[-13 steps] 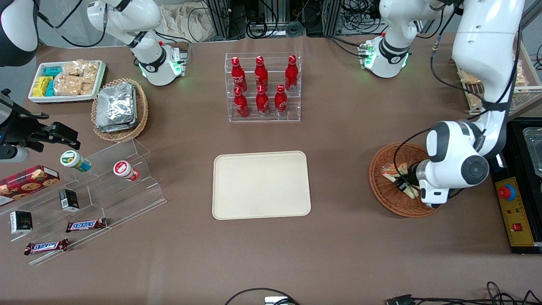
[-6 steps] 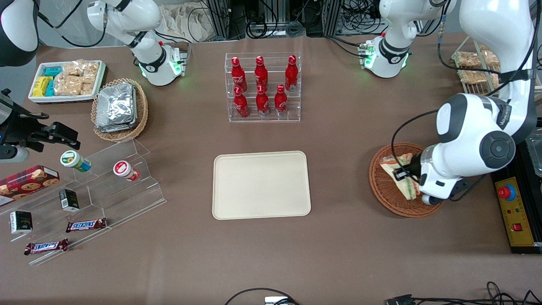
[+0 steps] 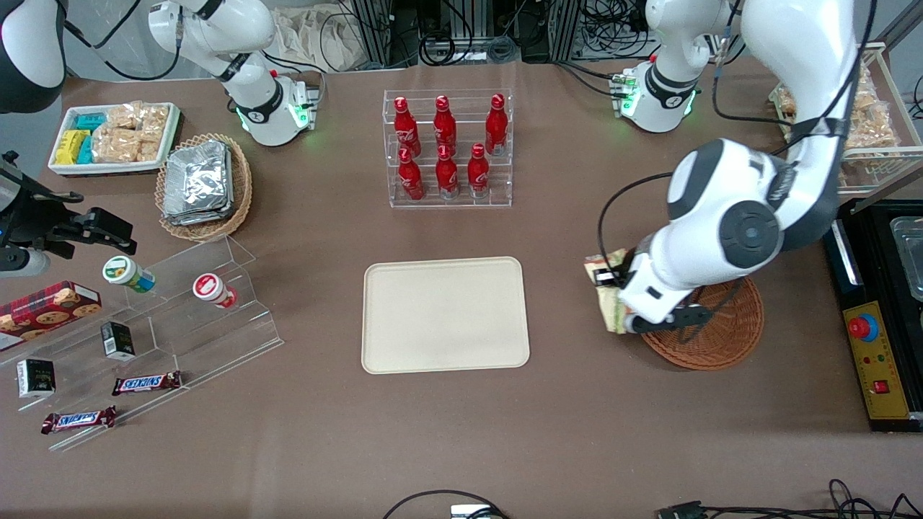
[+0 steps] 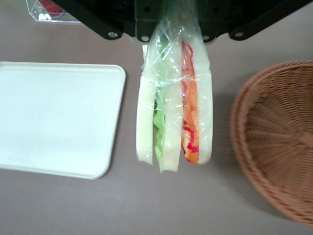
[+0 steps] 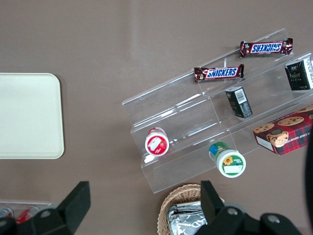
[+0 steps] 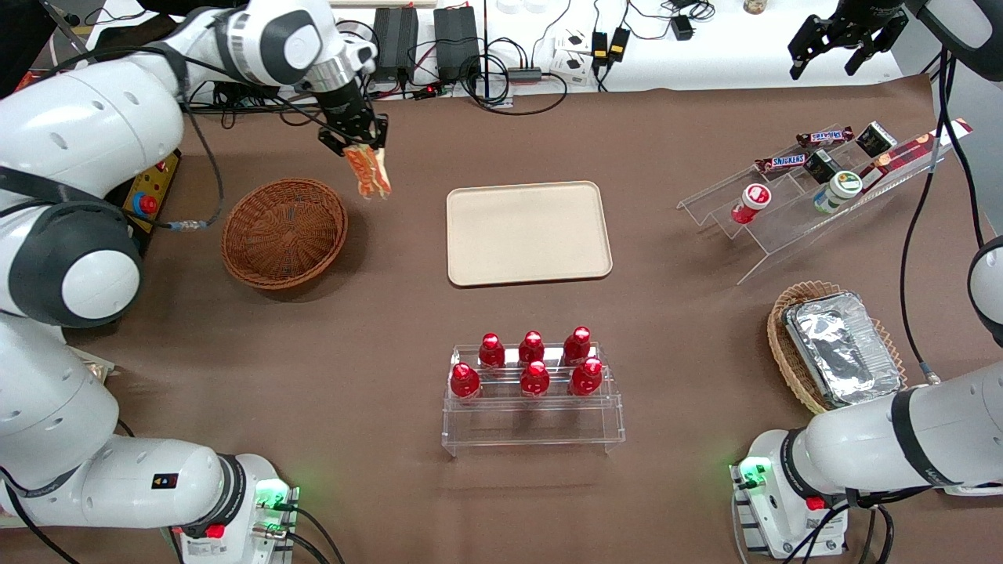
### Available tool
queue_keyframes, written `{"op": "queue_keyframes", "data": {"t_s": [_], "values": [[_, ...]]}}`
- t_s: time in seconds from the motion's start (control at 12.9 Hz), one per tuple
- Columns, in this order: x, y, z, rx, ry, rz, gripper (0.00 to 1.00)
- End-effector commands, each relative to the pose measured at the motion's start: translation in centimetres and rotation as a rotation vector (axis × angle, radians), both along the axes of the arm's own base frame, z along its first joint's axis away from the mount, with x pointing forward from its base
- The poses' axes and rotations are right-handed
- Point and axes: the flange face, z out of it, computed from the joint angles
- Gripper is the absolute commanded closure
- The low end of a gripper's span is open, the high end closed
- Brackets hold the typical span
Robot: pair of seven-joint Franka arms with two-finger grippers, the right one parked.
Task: Place sandwich from basket to tray
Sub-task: 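Carry the sandwich with the left gripper over the cream tray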
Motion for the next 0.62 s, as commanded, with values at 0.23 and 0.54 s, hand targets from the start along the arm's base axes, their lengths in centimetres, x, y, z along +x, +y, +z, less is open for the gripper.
{"op": "queue_keyframes", "data": {"t_s": [0.23,0.54], "values": [[0.7,-9.5,-6.9,-0.054,0.07,-0.134,1.0],[0.2,-12.5,-12.1,-0.071,0.072,-0.152,1.0]]}}
